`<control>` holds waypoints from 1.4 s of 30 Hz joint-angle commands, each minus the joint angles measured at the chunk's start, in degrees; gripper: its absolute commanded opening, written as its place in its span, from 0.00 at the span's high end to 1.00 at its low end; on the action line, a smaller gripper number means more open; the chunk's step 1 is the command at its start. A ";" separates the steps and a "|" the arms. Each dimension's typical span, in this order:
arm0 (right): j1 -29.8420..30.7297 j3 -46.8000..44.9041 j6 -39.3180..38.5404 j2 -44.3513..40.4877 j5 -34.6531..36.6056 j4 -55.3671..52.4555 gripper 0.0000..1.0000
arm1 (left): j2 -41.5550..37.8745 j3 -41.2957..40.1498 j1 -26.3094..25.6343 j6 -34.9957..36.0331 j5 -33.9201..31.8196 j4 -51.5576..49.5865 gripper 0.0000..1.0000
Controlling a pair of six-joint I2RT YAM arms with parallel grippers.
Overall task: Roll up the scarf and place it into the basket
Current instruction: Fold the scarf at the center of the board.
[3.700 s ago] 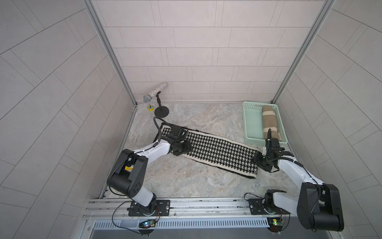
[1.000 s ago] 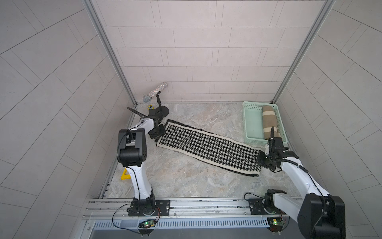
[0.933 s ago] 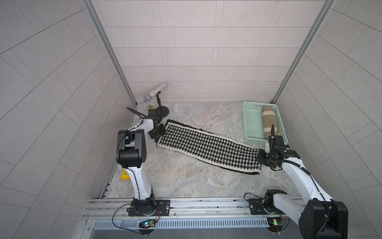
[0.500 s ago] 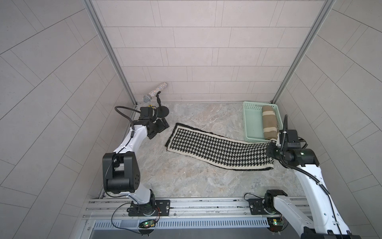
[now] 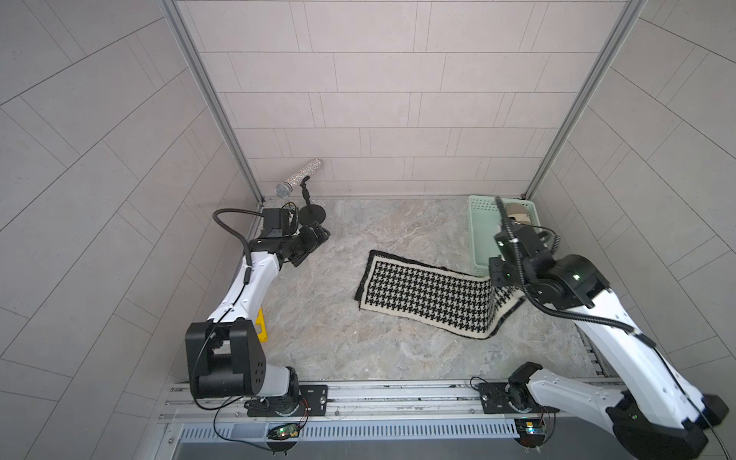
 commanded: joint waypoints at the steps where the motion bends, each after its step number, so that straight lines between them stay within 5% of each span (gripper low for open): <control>1: 5.39 2.81 1.83 7.85 5.49 3.04 1.00 | -0.92 -1.57 0.29 -1.83 2.80 2.86 0.00; 10: 12.47 12.82 2.15 31.57 0.36 14.66 1.00 | 1.37 -3.64 0.28 -1.15 3.09 4.61 0.00; 17: 14.55 26.06 3.31 49.45 -6.30 10.55 1.00 | 4.65 -4.07 0.23 -0.25 3.38 4.94 0.00; 27: 14.87 31.39 3.36 60.22 -12.88 11.85 1.00 | 5.72 -3.68 0.29 0.00 3.07 5.11 0.00; 29: 14.87 31.78 3.89 61.51 -16.15 13.46 0.77 | 5.50 -3.57 0.21 -0.08 2.55 5.03 0.00; 33: 14.79 31.13 5.10 62.40 -25.88 19.00 0.59 | 5.07 -3.61 0.25 0.02 2.35 4.61 0.00; 37: 14.48 29.13 5.79 60.37 -34.17 24.97 0.50 | 4.32 -3.97 -0.03 0.44 1.80 4.11 0.00; 42: 12.43 24.04 4.43 52.71 -33.62 26.49 0.47 | 2.64 -4.22 -1.06 1.41 0.96 2.92 0.00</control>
